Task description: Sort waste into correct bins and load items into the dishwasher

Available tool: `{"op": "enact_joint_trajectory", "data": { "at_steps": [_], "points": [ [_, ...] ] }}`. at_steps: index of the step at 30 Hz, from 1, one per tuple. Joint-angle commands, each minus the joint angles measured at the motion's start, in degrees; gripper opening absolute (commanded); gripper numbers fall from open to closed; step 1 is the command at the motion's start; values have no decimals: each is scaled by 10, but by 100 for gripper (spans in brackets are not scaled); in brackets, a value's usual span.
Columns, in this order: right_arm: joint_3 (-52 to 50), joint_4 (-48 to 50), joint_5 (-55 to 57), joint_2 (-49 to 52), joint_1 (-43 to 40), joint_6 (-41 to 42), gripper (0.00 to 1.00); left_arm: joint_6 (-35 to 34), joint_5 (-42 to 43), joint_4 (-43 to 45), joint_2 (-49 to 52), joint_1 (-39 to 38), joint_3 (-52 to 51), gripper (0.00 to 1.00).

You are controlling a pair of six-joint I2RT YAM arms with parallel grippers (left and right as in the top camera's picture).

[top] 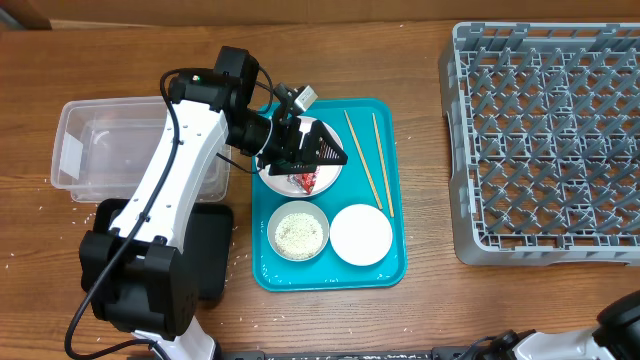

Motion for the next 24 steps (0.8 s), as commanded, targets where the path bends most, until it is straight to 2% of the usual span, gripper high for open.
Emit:
{"op": "enact_joint_trajectory", "data": {
  "at_steps": [1,5,8,10,13,16,19,22,24],
  "points": [
    [11,-5,1,25,-2,-22,98,-12,-4,0,-11,-1,6,100],
    [11,-71,-14,29,0,-24,96,-12,-4,-2,-11,-1,6,100],
    [11,-133,-78,28,6,-24,88,-12,-4,1,-11,-1,6,100],
    [11,-176,-86,28,16,-24,86,-12,-4,3,-11,-1,6,100],
    [11,-228,-91,23,30,-21,75,-11,-4,3,-11,-1,6,100],
    [11,-257,-120,14,42,-22,72,-11,-4,3,-11,-1,6,100],
    [12,-245,-124,-11,52,-22,72,-11,-6,3,-11,-1,6,100],
    [12,-155,-113,-53,49,-24,78,-11,-6,1,-11,-1,6,100],
    [12,-93,-116,-62,41,-24,78,-11,-7,3,-11,-1,6,100]
  ]
}}
